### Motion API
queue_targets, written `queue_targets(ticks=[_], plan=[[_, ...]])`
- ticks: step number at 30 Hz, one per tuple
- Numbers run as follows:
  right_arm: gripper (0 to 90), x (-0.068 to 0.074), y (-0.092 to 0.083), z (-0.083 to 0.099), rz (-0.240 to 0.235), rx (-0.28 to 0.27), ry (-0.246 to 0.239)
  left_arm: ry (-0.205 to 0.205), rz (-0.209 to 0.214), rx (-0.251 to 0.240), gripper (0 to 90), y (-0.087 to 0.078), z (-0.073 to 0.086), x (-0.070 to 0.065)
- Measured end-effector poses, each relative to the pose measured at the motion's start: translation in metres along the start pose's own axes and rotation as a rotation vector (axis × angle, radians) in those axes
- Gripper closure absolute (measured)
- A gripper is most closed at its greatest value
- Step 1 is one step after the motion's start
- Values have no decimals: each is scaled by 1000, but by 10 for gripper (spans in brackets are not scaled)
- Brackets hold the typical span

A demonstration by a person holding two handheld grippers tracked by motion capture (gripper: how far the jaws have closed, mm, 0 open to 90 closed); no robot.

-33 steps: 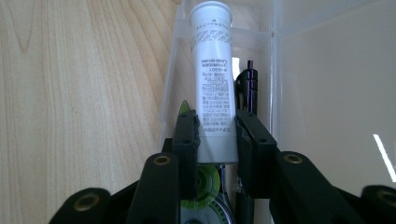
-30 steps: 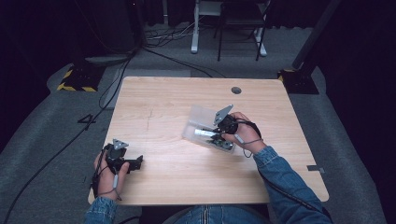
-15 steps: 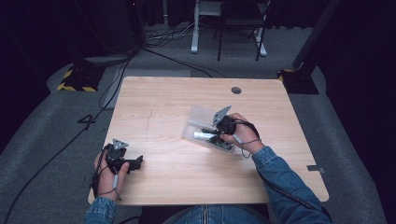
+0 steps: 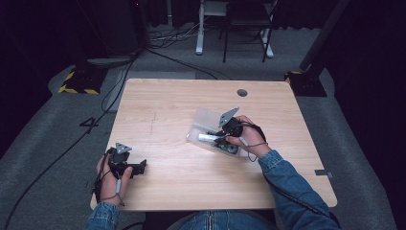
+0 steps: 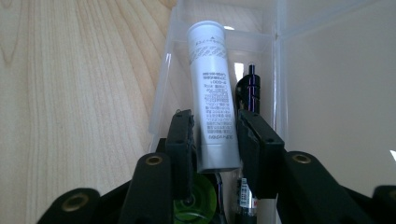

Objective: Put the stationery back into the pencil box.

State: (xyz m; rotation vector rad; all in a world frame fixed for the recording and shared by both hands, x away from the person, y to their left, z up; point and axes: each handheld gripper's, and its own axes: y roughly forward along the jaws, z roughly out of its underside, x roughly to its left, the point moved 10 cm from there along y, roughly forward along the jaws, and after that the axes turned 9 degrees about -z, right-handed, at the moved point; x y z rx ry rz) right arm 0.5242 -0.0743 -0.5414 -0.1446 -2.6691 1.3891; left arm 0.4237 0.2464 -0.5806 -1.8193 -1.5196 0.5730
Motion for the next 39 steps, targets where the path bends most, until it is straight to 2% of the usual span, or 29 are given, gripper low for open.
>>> queue_targets(ticks=[9, 15, 26, 30, 34, 39], plan=[[715, -1, -5, 0, 4, -9, 11, 1, -1, 0, 1, 0, 0, 0], [717, -2, -6, 1, 11, -6, 8, 0, -1, 0, 1, 0, 0, 0], [716, -5, -6, 2, 8, -35, 22, 1, -1, 0, 1, 0, 0, 0], [714, -7, -6, 2, 27, -30, 5, 2, -1, 0, 1, 0, 0, 0], [714, -8, -5, 2, 49, -12, -34, 1, 0, 1, 1, 0, 0, 0], [716, -7, -3, 2, 50, -9, -33, 0, -1, 0, 1, 0, 0, 0]])
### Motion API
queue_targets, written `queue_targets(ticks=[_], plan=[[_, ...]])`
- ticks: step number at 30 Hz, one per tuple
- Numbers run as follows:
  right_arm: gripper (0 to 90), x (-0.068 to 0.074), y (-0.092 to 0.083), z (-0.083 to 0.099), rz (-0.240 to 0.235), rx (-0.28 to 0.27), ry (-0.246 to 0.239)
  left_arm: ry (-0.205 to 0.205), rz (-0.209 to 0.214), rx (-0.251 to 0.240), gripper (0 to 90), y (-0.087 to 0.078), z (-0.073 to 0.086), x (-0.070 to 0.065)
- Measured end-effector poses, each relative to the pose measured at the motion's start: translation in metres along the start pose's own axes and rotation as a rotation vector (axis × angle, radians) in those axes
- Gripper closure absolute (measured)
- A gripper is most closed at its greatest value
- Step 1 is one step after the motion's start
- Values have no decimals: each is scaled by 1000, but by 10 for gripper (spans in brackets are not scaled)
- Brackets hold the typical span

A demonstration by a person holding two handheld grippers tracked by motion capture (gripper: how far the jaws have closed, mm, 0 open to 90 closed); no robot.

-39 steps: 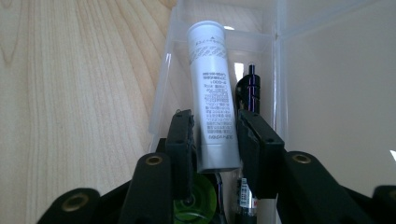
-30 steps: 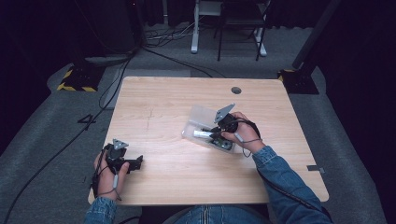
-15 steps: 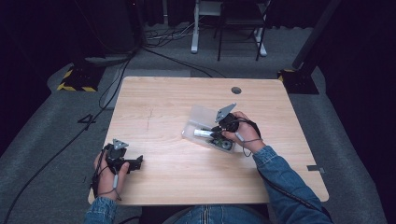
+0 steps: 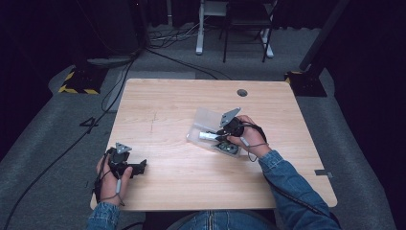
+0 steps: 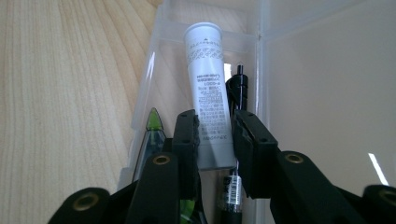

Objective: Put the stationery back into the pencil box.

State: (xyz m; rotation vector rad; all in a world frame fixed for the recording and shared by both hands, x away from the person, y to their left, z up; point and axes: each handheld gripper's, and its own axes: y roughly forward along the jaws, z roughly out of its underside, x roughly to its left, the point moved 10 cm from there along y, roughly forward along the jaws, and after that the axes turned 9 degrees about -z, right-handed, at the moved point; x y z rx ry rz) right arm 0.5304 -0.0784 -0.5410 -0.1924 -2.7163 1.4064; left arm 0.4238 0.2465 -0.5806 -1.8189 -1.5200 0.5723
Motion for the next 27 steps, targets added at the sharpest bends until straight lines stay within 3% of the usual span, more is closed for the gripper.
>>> queue_targets(ticks=[8, 23, 27], plan=[[693, 4, 1, 0, -37, -9, 38, 2, 0, 0, 1, 0, 0, 0], [632, 1, -13, -5, -5, -54, 50, 2, 0, 0, 1, 0, 0, 0], [598, 2, -27, -10, 10, -103, 67, 2, 0, 0, 1, 0, 0, 0]])
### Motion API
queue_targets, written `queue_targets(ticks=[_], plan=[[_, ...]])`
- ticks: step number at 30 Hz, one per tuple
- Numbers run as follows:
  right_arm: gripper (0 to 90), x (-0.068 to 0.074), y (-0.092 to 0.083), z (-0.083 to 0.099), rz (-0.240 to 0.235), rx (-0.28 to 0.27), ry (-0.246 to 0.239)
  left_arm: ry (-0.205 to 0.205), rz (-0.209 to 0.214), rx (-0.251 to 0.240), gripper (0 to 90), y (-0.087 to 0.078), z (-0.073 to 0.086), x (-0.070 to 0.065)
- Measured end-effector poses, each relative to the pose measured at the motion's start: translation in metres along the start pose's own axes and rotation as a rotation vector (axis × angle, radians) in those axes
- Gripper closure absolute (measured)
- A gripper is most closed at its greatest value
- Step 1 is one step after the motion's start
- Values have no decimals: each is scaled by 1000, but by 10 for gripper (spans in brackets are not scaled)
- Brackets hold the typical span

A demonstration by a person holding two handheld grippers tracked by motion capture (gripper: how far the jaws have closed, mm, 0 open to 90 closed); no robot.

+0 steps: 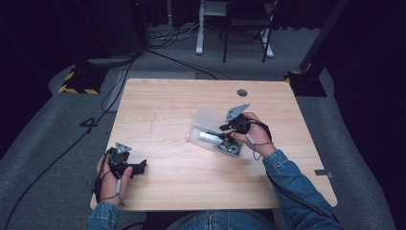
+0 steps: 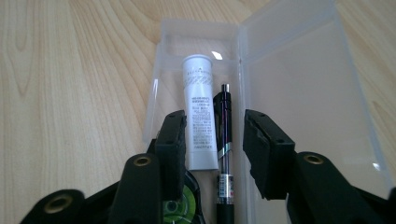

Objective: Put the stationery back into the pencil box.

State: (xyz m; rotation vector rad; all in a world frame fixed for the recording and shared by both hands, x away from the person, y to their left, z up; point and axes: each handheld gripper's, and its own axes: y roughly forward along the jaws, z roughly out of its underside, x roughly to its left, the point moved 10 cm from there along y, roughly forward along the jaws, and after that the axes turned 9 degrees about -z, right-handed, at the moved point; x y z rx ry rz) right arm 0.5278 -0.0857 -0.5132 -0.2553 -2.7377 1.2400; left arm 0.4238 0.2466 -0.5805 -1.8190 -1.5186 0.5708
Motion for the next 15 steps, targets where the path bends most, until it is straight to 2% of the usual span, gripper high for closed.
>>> queue_targets(ticks=[9, 15], plan=[[478, 6, -23, -9, 21, -86, 37, 0, 0, 0, 1, 0, 0, 0], [392, 11, -43, -5, 39, -132, 76, 0, 0, 0, 1, 0, 0, 0]])
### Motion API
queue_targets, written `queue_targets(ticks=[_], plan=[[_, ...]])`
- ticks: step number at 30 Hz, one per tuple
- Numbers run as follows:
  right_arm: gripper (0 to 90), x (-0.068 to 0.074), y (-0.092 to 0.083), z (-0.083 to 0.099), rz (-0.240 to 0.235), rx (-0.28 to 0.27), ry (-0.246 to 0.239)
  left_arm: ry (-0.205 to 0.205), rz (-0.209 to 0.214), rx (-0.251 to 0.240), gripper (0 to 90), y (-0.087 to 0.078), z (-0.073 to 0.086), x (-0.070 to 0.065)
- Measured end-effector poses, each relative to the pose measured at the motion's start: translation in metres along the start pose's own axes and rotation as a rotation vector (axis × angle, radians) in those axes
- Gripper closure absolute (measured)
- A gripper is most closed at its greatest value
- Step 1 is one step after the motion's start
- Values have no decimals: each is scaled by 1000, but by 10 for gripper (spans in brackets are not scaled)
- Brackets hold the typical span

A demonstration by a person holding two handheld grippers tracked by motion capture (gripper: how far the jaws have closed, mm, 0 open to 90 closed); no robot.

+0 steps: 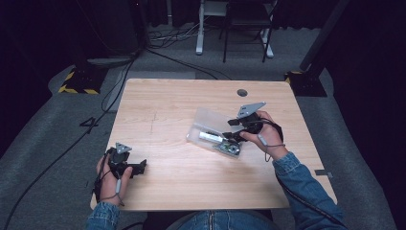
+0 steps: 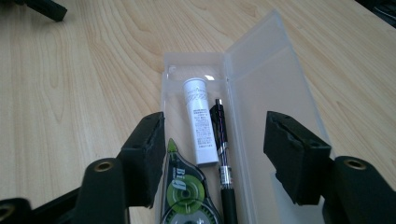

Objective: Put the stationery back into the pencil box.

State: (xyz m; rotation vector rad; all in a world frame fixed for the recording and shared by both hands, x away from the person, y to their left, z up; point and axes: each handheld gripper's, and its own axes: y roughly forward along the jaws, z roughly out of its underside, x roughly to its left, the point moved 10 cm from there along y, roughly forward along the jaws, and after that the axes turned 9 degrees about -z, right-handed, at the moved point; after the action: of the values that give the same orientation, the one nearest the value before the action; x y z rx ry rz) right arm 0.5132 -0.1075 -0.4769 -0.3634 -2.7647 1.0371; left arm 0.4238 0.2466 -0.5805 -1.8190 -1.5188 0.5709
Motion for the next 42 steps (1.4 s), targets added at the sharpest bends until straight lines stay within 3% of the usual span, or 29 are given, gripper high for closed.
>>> queue_targets(ticks=[15, 28, 42], plan=[[346, -3, -55, 33, 94, -38, 61, -4, -3, 2, 1, 2, -2, 0], [327, -3, -78, 70, 139, -27, 119, -4, 0, -1, 1, 3, -3, -1], [310, -21, -90, 123, 195, -20, 225, -4, 1, -1, 1, 3, -3, -1]])
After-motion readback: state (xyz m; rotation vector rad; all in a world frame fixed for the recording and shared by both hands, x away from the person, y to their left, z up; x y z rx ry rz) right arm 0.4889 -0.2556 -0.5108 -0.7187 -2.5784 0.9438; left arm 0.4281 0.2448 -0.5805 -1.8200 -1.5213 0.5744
